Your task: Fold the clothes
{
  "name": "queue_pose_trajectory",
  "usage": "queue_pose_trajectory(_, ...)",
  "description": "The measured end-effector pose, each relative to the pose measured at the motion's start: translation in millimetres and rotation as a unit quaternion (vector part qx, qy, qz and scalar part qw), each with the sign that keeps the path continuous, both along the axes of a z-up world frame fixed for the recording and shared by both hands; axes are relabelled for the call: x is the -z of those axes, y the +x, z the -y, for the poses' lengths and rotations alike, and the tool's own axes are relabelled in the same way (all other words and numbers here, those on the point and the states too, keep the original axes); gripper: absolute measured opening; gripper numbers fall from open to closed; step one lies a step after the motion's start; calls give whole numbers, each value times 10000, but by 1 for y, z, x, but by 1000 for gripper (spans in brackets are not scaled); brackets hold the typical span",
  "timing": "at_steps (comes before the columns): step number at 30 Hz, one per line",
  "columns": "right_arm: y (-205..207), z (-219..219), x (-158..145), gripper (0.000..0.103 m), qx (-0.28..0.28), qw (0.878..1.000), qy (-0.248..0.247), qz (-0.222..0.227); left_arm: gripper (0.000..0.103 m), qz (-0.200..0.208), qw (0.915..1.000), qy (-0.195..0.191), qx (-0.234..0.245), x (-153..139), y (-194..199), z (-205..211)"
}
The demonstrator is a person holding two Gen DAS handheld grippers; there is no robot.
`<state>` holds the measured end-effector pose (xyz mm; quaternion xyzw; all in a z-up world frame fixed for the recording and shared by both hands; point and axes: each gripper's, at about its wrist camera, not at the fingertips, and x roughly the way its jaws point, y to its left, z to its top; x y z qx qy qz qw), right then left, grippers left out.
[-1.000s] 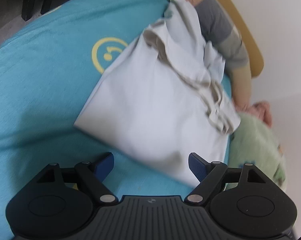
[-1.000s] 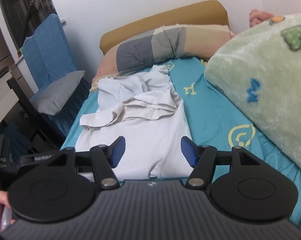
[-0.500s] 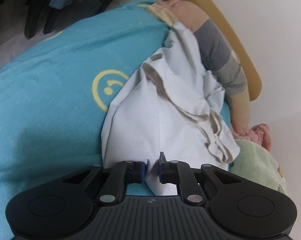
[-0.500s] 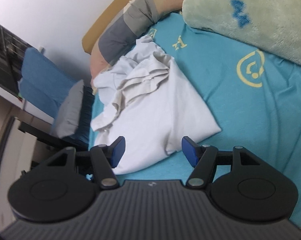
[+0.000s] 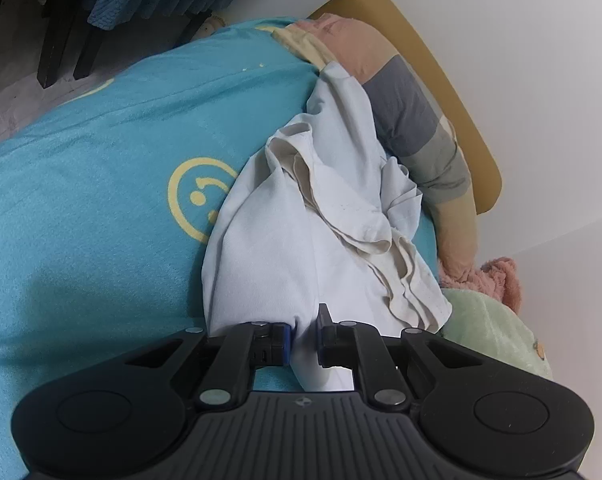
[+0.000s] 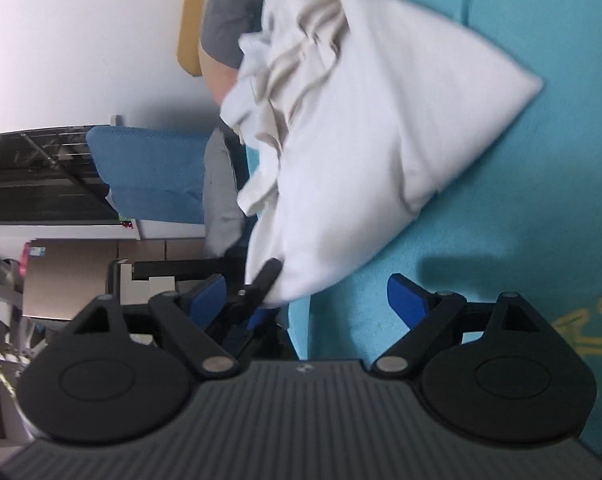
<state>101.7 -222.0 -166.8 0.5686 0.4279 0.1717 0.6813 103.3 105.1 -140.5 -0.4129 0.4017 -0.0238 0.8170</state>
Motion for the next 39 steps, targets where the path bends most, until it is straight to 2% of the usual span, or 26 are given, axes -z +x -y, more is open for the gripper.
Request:
queue_pose_trajectory(3,7,2,9,88,285,9995,4,100,11,33,10000,-27,-35,-1,-2,-1)
queue_pose_trajectory(4,9,5,11,83,435,9990,-22,140,11,51,10000,-37,-53,-2,-2,-2)
queue_pose_trajectory(5,10,12,13,72,603,9981,-61,118,11,70,9999,-46,-72,-3,-2,-2)
queue_pose_trajectory(7,11,24,16,63,955,9953,-121,58,11,107,9999,-65,-110,-4,-3,-4)
queue_pose_trajectory(11,2,45,14,34,1594,9855,-581,-102,11,181,9996,-102,-185,-8,-4,-7)
queue_pose_trajectory(12,1,46,13,29,1612,9849,-622,-112,10,200,9995,-111,-203,-9,-4,-8)
queue_pose_trajectory(13,1,47,11,17,1630,9843,-664,-123,10,218,9994,-120,-222,-9,-4,-9)
queue_pose_trajectory(14,1,48,9,12,1643,9838,-709,-123,10,237,9993,-130,-241,-10,-5,-10)
queue_pose_trajectory(18,-2,47,-15,9,1655,9821,-870,238,10,439,9984,-267,-222,-21,-9,-13)
queue_pose_trajectory(20,-10,51,-32,8,1696,9799,-893,553,9,661,9971,-323,-197,-36,-15,-14)
queue_pose_trajectory(23,-28,60,-60,7,1769,9757,-812,1005,9,1099,9938,-164,-88,-68,-26,-15)
queue_pose_trajectory(29,-67,73,-106,7,1799,9678,-803,1566,9,1215,9919,-220,295,-111,-65,-13)
queue_pose_trajectory(33,-110,76,-122,7,1747,9670,-896,1625,9,1254,9901,-153,611,-129,-104,-10)
queue_pose_trajectory(39,-186,80,-133,7,1403,9692,-1337,1519,9,1165,9886,-89,951,-134,-166,-10)
